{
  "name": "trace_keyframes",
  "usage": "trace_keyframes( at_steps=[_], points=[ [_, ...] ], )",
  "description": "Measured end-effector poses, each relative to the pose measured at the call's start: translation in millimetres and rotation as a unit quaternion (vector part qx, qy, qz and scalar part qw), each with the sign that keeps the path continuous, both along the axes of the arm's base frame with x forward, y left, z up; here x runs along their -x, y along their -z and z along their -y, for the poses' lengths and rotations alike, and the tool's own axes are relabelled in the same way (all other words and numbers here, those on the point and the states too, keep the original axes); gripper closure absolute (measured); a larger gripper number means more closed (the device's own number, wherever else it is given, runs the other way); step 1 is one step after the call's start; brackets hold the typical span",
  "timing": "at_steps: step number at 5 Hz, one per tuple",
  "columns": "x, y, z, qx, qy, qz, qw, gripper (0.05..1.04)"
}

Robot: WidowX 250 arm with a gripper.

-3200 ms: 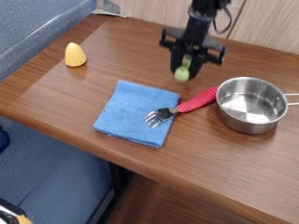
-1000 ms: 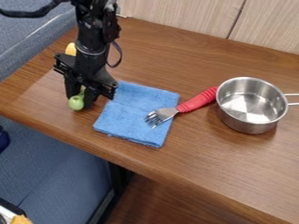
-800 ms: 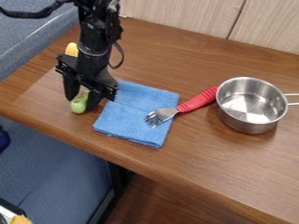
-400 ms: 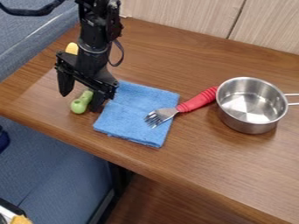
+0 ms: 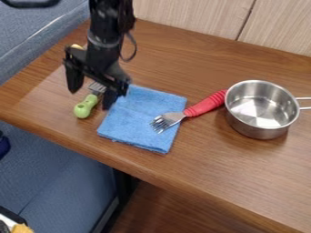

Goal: Move the green spatula to the left side of the blue cloth

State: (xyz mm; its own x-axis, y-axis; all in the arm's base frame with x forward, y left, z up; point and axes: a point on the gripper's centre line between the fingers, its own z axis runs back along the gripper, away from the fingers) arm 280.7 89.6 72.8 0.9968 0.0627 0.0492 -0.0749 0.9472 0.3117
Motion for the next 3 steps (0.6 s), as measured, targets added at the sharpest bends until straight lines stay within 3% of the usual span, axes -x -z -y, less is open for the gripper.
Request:
trace_keyframes(
  at_steps=[2,3],
  points=[
    [-1,-50.7,10,-0.012,-0.003,0.070,0.9974,0.085],
    [-1,-66.6,12,-0.012,0.008,0.100,0.9948,0.085]
  ],
)
